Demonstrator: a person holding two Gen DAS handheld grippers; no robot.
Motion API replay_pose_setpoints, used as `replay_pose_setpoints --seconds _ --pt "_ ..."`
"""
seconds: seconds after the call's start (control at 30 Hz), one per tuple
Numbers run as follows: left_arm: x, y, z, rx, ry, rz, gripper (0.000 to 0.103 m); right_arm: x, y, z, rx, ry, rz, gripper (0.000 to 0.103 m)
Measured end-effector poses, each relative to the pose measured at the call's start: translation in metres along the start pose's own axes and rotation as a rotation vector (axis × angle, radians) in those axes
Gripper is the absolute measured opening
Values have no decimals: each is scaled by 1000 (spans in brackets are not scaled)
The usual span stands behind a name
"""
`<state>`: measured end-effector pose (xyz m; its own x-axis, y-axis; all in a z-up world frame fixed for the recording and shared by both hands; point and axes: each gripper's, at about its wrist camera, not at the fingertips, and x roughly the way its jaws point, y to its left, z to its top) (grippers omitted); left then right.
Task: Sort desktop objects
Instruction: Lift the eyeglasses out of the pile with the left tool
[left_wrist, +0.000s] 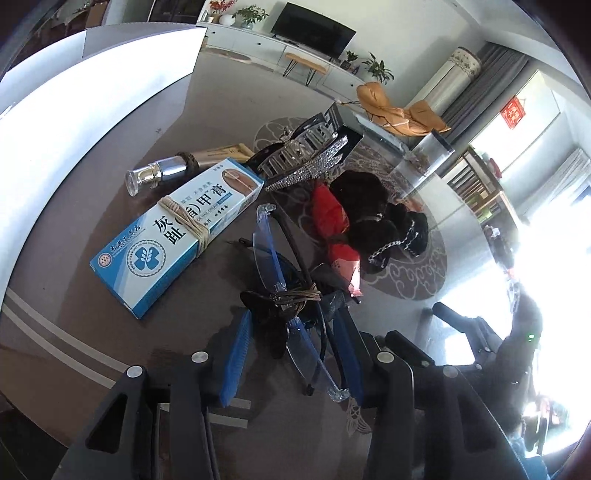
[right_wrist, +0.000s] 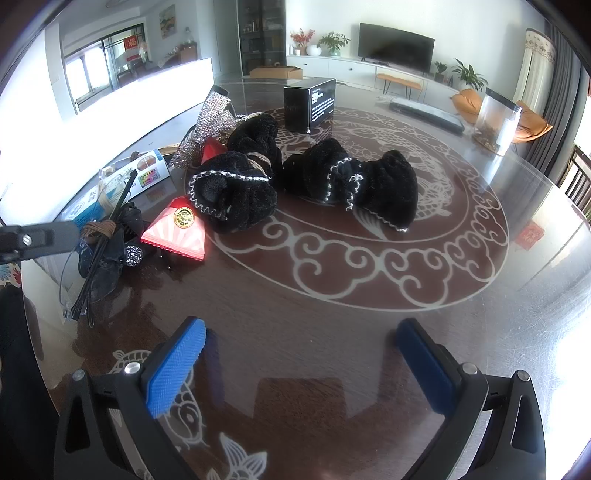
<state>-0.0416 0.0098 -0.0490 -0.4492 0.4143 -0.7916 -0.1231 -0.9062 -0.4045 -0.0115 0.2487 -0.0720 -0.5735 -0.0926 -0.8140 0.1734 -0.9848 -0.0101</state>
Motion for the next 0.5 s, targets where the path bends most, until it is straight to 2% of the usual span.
replay_pose_setpoints --seconds 0.07,0.17,0.23,0.37,0.4,0.5 --pt "6 -1 0 7 8 37 46 0 0 0 0 0 0 103" --pt "5 2 -2 11 -11 26 43 0 0 0 0 0 0 103" --pt "2 5 -2 5 -21 -5 22 0 0 0 0 0 0 103" --pt "-8 18 0 -32 -34 -59 17 0 0 0 0 0 0 103" --pt "-13 21 1 -36 -42 -72 9 0 0 0 0 0 0 103" --pt "-32 30 5 -46 -75 -87 8 0 0 0 0 0 0 103"
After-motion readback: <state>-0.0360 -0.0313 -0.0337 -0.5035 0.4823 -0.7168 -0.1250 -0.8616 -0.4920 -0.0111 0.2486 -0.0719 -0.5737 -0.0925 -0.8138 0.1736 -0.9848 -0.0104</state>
